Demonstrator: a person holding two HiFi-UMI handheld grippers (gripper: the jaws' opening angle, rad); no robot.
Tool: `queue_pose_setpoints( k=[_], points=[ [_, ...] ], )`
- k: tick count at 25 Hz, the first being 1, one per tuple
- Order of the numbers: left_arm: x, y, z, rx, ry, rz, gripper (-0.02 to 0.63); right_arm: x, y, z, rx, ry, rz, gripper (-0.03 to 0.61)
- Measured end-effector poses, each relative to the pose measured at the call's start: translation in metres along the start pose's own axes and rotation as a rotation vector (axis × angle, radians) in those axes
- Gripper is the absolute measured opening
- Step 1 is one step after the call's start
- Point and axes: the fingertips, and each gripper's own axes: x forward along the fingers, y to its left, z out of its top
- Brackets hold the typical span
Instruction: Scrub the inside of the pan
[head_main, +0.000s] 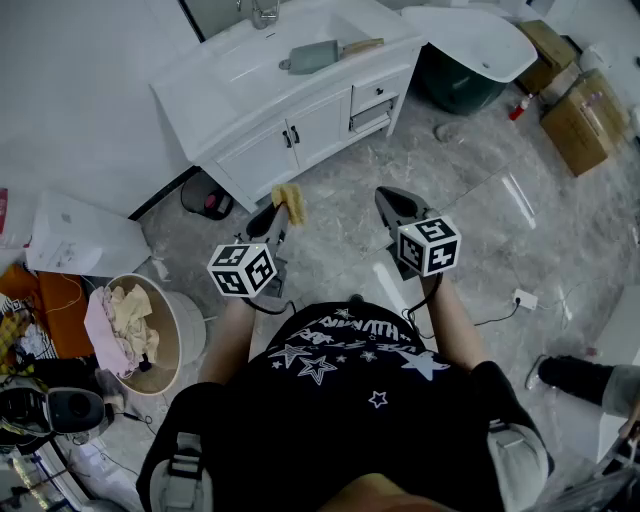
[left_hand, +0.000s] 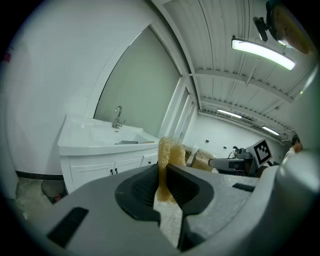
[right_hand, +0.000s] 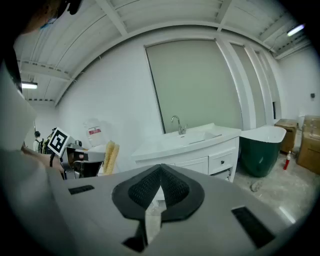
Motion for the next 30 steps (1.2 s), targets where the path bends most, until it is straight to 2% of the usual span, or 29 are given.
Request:
queue_pose_setpoints(
  k=[7, 15, 18, 22, 30],
  points=[
    [-0.013, 0.002, -0.004, -0.017, 0.0, -0.007, 0.051, 0.001, 0.011, -0.01, 0.019, 0.03, -0.002, 0.007],
    [-0.015, 0.005, -0.006, -0.018, 0.001, -0.009, 0.051, 0.007, 0.026, -0.015, -0.005, 0.037, 0.008, 0.007],
    [-0.012, 0.003, -0.015, -0.032, 0.019, -0.009, 0.051, 0.005, 0.018, -0.015, 0.025, 0.017, -0.009, 0.006],
    [-0.007, 0.0, -0.017, -0.05, 0.022, -0.003, 0.051, -0.006, -0.001, -0.004, 0.131, -0.09, -0.003, 0.008],
    [0.012, -0.017, -0.012, -0.024, 0.0, 0.023, 0.051, -0.02, -0.04, -0.005, 0.125, -0.105, -0.01, 0.008]
  ],
)
